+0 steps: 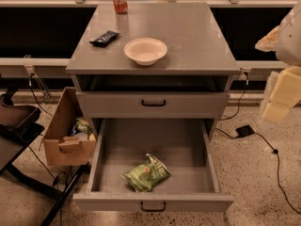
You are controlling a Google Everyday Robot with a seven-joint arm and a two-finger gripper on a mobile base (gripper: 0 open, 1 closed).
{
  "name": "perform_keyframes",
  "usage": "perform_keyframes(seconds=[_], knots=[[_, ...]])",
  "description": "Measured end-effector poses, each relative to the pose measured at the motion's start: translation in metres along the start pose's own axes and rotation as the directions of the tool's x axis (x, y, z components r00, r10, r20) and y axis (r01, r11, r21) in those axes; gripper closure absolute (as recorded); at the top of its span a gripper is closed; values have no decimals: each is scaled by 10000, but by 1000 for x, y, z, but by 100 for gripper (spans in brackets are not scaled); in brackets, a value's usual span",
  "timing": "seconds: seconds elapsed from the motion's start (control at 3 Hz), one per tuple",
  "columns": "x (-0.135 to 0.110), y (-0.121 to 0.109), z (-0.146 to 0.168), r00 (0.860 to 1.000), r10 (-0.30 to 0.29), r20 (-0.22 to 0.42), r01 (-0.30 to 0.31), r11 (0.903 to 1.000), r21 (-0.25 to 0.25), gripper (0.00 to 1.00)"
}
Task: Pick green jalapeno chip bag from middle drawer and place on counter
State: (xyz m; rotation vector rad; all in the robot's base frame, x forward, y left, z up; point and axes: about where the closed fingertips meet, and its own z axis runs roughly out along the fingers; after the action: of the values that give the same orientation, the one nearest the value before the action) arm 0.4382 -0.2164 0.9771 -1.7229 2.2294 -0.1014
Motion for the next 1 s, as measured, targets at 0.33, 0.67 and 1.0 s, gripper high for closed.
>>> perform_keyframes(seconds=[0.33, 0.67, 1.0], knots=[[0, 0, 0, 10000, 1, -3, -1, 10000, 6, 0], [0, -2, -6, 9999, 38, -131, -35, 9998, 206, 0], [0, -7, 27, 9987, 280, -416, -267, 9992, 310, 0]])
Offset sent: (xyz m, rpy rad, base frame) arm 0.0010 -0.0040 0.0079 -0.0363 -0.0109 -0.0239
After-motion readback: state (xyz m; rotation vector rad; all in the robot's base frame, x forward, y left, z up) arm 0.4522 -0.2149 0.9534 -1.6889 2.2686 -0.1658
